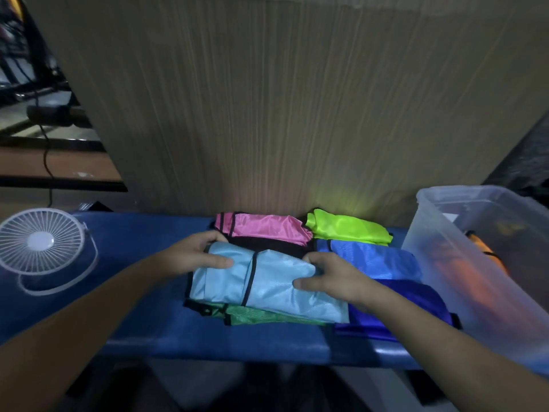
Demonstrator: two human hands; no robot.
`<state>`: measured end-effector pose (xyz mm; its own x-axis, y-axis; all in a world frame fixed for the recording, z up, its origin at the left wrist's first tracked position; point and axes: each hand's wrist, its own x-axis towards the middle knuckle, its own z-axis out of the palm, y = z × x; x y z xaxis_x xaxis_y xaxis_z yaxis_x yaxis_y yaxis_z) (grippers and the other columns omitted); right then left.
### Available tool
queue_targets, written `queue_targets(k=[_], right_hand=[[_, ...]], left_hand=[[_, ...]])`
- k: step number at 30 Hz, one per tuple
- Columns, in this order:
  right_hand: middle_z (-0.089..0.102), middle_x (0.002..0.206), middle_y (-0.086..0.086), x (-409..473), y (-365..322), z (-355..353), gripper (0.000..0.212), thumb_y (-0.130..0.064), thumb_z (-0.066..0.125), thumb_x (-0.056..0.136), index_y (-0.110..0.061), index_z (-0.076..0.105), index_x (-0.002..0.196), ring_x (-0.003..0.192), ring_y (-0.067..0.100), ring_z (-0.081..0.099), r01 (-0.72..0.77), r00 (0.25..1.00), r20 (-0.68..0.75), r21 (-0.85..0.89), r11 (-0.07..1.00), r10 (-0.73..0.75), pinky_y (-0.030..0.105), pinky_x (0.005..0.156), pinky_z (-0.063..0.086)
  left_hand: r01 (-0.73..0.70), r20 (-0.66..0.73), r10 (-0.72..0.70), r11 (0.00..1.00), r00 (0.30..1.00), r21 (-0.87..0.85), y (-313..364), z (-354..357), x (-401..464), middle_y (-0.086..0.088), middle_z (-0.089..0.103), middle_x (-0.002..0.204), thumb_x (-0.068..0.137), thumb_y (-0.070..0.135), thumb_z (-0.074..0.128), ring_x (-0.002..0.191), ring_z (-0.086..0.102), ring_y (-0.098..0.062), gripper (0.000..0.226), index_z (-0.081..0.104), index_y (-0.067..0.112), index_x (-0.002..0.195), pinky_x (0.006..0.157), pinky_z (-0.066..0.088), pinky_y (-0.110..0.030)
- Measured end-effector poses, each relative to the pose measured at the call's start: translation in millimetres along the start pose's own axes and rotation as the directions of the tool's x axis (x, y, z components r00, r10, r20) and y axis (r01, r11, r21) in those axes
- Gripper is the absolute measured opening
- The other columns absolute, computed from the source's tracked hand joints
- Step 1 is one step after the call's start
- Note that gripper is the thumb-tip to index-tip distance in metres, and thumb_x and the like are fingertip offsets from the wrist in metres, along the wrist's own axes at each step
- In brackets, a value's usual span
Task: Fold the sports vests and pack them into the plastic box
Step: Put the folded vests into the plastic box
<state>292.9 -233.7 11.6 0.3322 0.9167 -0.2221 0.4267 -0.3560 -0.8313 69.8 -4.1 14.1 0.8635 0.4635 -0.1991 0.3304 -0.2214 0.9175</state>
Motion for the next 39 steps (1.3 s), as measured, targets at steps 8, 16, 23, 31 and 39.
queue_targets(k=[8, 16, 23, 31, 39], right_hand=[[0.072, 0.105, 0.016, -34, -10, -27, 0.026, -0.005, 0.075, 0.084, -0.004, 0.063, 0.107, 0.096, 0.028, 0.07, -0.06, 0.989, 0.147, 0.26, 0.964, 0.022, 0.051, 0.094, 0.053], [0.067, 0.113, 0.024, -99, -22, -72, 0.046, -0.001, 0.075, 0.074, -0.009, 0.062, 0.117, 0.103, 0.035, 0.065, -0.006, 0.998, 0.054, 0.495, 0.869, -0.024, 0.052, 0.099, 0.049], [0.069, 0.118, 0.02, -184, -23, -150, 0.052, -0.001, 0.075, 0.075, -0.007, 0.06, 0.125, 0.102, 0.036, 0.068, 0.105, 0.977, -0.21, 0.61, 0.785, 0.032, 0.047, 0.091, 0.055], [0.07, 0.118, 0.02, -262, 10, -228, 0.039, 0.008, 0.067, 0.083, -0.007, 0.064, 0.119, 0.099, 0.036, 0.07, 0.138, 0.87, -0.444, 0.635, 0.76, 0.213, 0.055, 0.098, 0.049], [0.071, 0.111, 0.023, -265, 69, -269, 0.042, 0.012, 0.067, 0.082, -0.003, 0.059, 0.12, 0.098, 0.045, 0.07, 0.063, 0.788, -0.458, 0.726, 0.685, 0.413, 0.058, 0.093, 0.054]], left_hand=[[0.002, 0.025, 0.002, 0.988, 1.0, -0.155, 42, 1, -8, -0.014, 0.072, 0.101, 0.068, 0.026, 0.086, 0.093, 0.07, -0.027, 0.053, 0.064, 0.0, 0.108, 0.077, 0.057, -0.032], [-0.021, 0.167, 0.029, 0.998, 0.986, -0.055, 124, 7, 2, -0.013, 0.071, 0.108, 0.076, 0.028, 0.078, 0.101, 0.067, -0.025, 0.047, 0.064, 0.004, 0.114, 0.085, 0.049, -0.036], [-0.123, 0.321, 0.128, 0.992, 0.938, -0.035, 245, 69, 53, -0.021, 0.068, 0.116, 0.083, 0.015, 0.073, 0.1, 0.068, -0.026, 0.044, 0.061, 0.0, 0.123, 0.078, 0.057, -0.03], [-0.167, 0.481, 0.108, 0.983, 0.87, 0.082, 351, 193, 146, -0.014, 0.071, 0.11, 0.092, 0.011, 0.065, 0.098, 0.069, -0.026, 0.031, 0.063, 0.006, 0.122, 0.067, 0.059, -0.031], [-0.079, 0.577, -0.076, 0.968, 0.813, 0.238, 357, 287, 242, -0.014, 0.069, 0.116, 0.092, 0.012, 0.069, 0.108, 0.066, -0.029, 0.029, 0.064, 0.011, 0.12, 0.098, 0.051, -0.047]])
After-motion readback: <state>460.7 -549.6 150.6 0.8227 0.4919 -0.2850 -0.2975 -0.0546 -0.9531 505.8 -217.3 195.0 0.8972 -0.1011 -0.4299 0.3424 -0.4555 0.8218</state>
